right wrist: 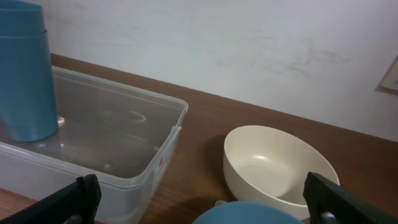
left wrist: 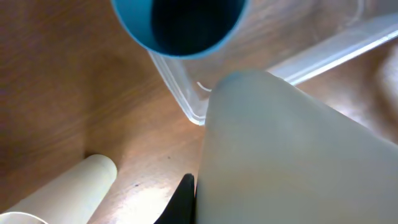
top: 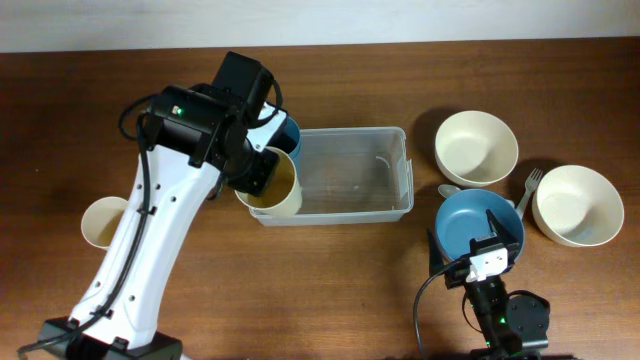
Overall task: Pack container
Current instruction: 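Carry the beige cup and lower it into the container beside the blue cups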
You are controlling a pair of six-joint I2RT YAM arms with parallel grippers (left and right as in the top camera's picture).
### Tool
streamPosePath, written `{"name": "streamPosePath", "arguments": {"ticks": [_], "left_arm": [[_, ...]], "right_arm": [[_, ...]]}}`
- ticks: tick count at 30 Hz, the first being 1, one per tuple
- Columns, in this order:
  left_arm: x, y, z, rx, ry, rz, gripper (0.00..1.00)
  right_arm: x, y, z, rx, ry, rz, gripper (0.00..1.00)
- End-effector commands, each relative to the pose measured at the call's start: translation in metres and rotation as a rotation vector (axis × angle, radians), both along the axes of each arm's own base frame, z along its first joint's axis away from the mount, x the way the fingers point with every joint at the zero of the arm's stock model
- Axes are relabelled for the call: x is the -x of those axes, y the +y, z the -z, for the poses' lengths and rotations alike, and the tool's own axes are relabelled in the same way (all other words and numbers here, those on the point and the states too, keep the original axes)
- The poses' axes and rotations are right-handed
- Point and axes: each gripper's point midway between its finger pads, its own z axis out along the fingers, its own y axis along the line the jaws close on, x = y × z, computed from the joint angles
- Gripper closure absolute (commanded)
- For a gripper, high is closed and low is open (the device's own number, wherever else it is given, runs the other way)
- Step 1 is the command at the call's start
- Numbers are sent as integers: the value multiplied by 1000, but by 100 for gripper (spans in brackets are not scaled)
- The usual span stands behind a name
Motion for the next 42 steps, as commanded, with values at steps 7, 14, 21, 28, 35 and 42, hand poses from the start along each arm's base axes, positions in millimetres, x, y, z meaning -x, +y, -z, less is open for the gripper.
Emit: {"name": "streamPosePath", "arguments": {"ticks": [7, 14, 21, 28, 35, 42], "left_arm": [[-13, 1, 2, -5, -48, -70, 98], [-19, -6, 9, 9, -41, -115, 98], [-17, -17, 17, -30, -30, -76, 98], [-12, -27, 18, -39, -27, -44, 98], [-5, -42, 18, -38, -28, 4, 99], [2, -49, 19, -51, -22, 34, 98]], "right_arm": [[0, 0, 2, -3, 3, 4, 1], [0, 0, 2, -3, 3, 4, 1], [0, 0, 2, -3, 3, 4, 1], [0, 0, 2, -3, 3, 4, 1], [0, 0, 2, -3, 3, 4, 1], [0, 0, 2, -3, 3, 4, 1]]}}
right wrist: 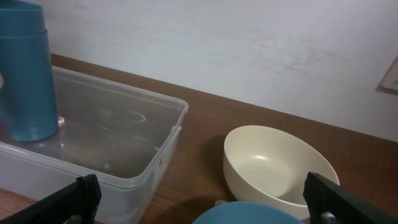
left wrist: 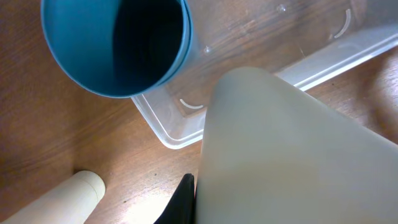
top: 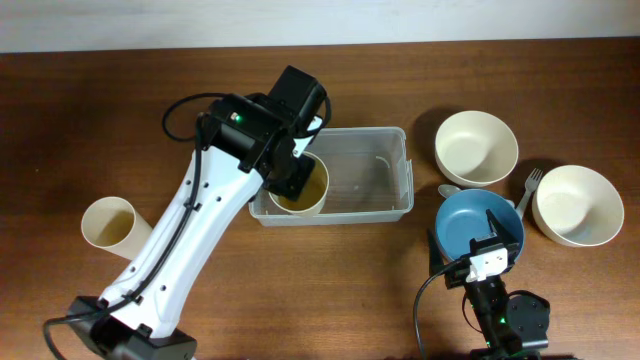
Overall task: Pack container
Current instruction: 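Carry the beige cup and lower it into the container beside the blue cups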
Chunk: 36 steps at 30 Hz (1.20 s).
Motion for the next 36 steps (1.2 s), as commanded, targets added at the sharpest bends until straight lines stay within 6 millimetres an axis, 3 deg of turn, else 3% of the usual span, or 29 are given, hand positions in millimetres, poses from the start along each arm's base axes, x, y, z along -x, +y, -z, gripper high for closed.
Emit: {"name": "streamPosePath", "arguments": {"ticks": [1, 11, 17, 21, 26, 36], "left_arm": [[5, -2, 2, -20, 9, 6, 99], [19, 11, -4, -42, 29, -40, 98], [12, 30, -20, -66, -81, -223, 98], [6, 32, -22, -13, -122, -418, 98], [6, 43, -13, -18, -154, -627, 98], [25, 58, 26, 20, -148, -1158, 98]], "right_arm": [[0, 0, 2, -3, 3, 4, 1], [0, 0, 2, -3, 3, 4, 1], [0, 0, 2, -3, 3, 4, 1], [0, 0, 2, -3, 3, 4, 1], [0, 0, 2, -3, 3, 4, 1], [0, 0, 2, -3, 3, 4, 1]]}}
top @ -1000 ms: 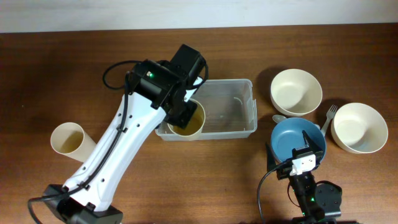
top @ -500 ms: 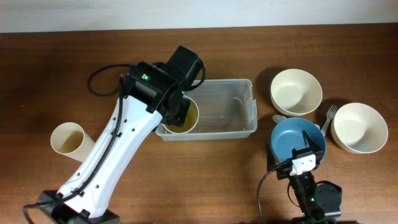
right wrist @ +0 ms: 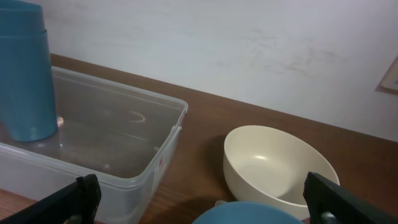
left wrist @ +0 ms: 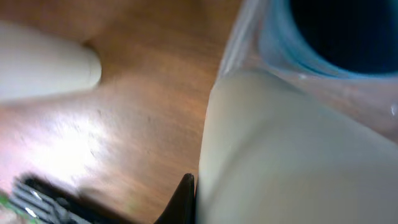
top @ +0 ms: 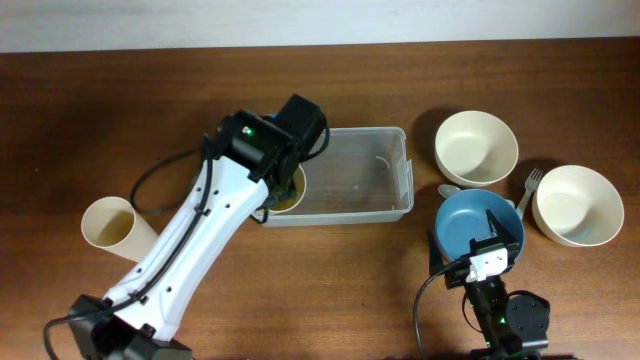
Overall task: Pack container
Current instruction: 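Carry the beige cup and lower it into the container beside the blue cups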
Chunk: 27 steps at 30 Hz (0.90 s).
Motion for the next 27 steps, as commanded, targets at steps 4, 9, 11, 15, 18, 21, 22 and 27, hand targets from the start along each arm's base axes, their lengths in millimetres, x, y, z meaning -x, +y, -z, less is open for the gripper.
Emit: {"name": "streamPosePath", "arguments": {"ticks": [4, 9, 11, 15, 18, 21, 22, 27], "left_arm": [[1, 4, -1, 72, -122, -329, 98], [-10, -11, 0, 153, -152, -329, 98], [-14, -18, 0, 187, -161, -328, 98], [-16, -23, 0, 231, -174, -385, 98], [-16, -23, 0, 235, -176, -399, 98], [-15, -23, 1, 233, -171, -399, 98], [-15, -23, 1, 235, -168, -399, 98], [-11, -29, 3, 266, -139, -397, 98]], "right_arm": [[0, 0, 2, -3, 3, 4, 1], [0, 0, 2, -3, 3, 4, 1], [0, 0, 2, -3, 3, 4, 1], [0, 0, 2, -3, 3, 4, 1], [0, 0, 2, -3, 3, 4, 1], [0, 0, 2, -3, 3, 4, 1], [0, 0, 2, -3, 3, 4, 1], [0, 0, 2, -3, 3, 4, 1]]}}
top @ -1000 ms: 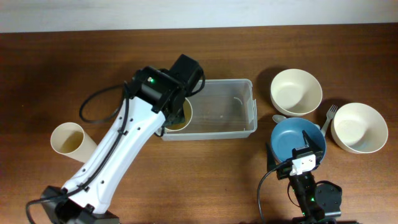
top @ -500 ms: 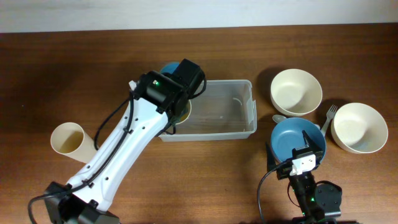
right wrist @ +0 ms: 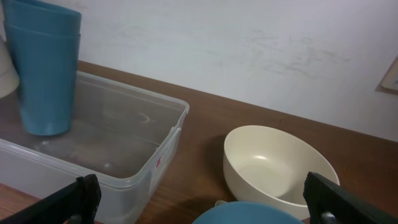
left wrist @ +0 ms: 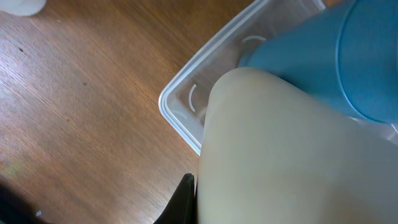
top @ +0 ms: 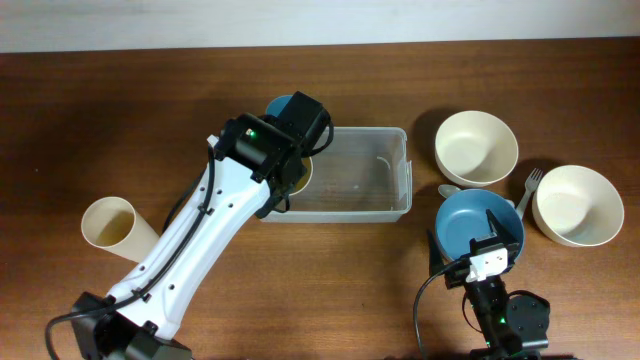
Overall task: Pack container
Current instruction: 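Carry the beige cup and lower it into the container beside the blue cups, then open the left gripper and release the beige cup in the container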
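A clear plastic container [top: 365, 175] lies at mid-table. A blue cup [right wrist: 46, 74] stands in its left end, leaning a little; its rim shows from above [top: 278, 105]. My left gripper [top: 290, 170] is shut on a cream cup [left wrist: 292, 155], held down into the container's left end against the blue cup. One black fingertip [left wrist: 188, 190] shows beside the cream cup; the other is hidden. My right gripper [right wrist: 205, 202] stands open by the near edge over a blue bowl [top: 478, 225], with nothing in it.
Another cream cup [top: 108, 222] lies at the left of the table. Two cream bowls [top: 476, 147] [top: 578, 205] sit on the right, with a fork [top: 530, 188] and a spoon [top: 448, 190] between them.
The blue cup has shifted toward the container's far-left corner and now leans. The left wrist has turned, and the cream cup sits beside the blue cup. The right arm has not moved.
My left gripper held the cream cup at the container's left outer edge. Then it held the cup over the container's left part. Then it was low in the left end, next to the blue cup, and now it presses against that cup, which leans.
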You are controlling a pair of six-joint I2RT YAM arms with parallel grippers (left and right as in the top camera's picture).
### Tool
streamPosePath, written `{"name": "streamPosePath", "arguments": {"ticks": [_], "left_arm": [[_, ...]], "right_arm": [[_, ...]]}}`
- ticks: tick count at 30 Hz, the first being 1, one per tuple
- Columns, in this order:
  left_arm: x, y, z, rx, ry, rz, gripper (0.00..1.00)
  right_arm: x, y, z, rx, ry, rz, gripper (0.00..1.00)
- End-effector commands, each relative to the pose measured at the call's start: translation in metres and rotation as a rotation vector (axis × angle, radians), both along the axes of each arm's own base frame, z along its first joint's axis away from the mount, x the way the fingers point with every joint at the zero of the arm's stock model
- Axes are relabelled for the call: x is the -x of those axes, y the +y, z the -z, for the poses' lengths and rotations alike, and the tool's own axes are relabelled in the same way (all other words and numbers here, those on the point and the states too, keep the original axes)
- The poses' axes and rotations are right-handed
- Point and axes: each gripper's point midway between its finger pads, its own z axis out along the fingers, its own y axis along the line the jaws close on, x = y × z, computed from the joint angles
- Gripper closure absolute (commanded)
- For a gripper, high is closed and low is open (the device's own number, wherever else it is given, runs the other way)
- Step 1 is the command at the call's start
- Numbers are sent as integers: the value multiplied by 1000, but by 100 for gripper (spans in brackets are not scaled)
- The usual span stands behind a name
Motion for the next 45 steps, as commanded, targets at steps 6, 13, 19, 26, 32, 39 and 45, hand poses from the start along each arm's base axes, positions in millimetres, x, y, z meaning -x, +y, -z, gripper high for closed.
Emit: {"name": "streamPosePath", "arguments": {"ticks": [6, 13, 19, 26, 32, 39, 45], "left_arm": [[9, -6, -4, 59, 11, -27, 98], [13, -3, 3, 59, 25, -82, 98], [19, -1, 17, 57, 57, -135, 98], [16, -3, 21, 66, 46, -135, 98], [15, -3, 21, 63, 41, -135, 95], [15, -3, 25, 62, 44, -135, 98], [15, -3, 41, 59, 51, -135, 98]], "right_arm": [[0, 0, 2, -3, 3, 4, 1], [0, 0, 2, -3, 3, 4, 1], [0, 0, 2, -3, 3, 4, 1], [0, 0, 2, -3, 3, 4, 1], [0, 0, 2, -3, 3, 4, 1], [0, 0, 2, -3, 3, 4, 1], [0, 0, 2, -3, 3, 4, 1]]}}
